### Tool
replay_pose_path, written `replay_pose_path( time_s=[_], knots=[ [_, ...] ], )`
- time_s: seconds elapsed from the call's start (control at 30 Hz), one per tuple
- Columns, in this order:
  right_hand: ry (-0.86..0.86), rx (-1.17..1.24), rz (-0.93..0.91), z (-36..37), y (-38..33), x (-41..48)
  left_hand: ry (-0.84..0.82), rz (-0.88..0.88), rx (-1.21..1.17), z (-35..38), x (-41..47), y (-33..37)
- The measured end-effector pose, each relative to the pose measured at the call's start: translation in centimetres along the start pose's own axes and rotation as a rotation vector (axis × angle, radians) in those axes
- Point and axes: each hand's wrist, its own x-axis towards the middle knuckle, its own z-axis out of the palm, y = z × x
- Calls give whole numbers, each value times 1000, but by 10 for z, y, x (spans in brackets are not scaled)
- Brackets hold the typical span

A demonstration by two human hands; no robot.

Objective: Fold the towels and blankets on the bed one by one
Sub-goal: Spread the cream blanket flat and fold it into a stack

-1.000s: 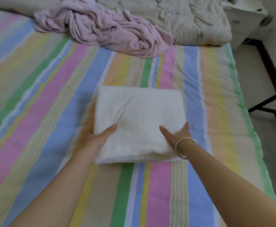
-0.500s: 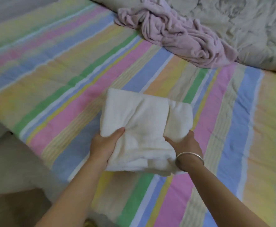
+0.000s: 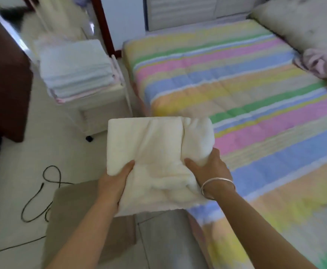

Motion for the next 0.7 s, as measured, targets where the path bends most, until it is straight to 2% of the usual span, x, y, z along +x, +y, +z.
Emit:
replay_pose_path(
  time_s=[0.23,0.43,0.5,0.57,0.7],
  knots=[
    [-133,-17,10,150,-124,23,-28,-90,-71,-137,133,8],
    [-164,97,126,256,-224,58,49,-24,138,-226,244,42],
    [-171,79,143,274,-241,76,54,43,207,-231,275,53],
    [-180,32,145,287,-252,103,-15,74,234,-226,306,57],
    [-247,-85,81,292,-257,165,-167,22,190,-197,352,46]
  ],
)
